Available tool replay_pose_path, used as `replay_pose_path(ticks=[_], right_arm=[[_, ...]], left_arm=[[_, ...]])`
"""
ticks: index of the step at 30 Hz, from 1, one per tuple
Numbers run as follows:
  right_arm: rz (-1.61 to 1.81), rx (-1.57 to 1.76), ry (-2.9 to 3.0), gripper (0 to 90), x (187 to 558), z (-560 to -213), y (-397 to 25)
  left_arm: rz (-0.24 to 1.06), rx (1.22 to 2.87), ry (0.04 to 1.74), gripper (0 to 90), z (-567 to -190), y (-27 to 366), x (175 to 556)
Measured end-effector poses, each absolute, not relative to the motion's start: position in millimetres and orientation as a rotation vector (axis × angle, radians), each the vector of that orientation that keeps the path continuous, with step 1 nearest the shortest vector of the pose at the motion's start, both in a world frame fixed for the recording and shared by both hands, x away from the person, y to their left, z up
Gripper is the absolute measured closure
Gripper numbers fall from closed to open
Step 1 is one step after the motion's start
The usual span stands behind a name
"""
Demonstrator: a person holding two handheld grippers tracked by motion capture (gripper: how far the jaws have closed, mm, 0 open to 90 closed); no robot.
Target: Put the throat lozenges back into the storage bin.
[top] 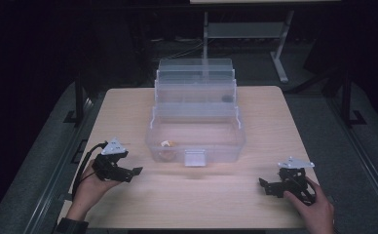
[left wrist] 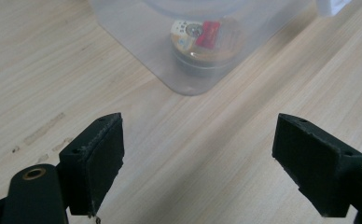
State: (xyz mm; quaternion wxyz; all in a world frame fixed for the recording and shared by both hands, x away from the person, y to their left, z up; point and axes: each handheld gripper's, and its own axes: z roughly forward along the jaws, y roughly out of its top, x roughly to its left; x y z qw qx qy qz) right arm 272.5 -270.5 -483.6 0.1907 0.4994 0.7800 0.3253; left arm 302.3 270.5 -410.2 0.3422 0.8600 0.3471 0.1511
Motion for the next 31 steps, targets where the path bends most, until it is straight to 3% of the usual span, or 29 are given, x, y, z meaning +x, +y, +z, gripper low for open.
replay_pose_path(ticks=[18,31], right_arm=[[0.914,1.403,2.191,0.0,272.5,-483.6,-270.5],[0.914,1.403,2.191,0.0,272.5,-483.6,-270.5]], left_arm=[[0.436,2.265,0.951,15.1,-454.4,278.5,286.5],[0.383,2.246,0.958,12.3,-468.9,284.7,286.3]])
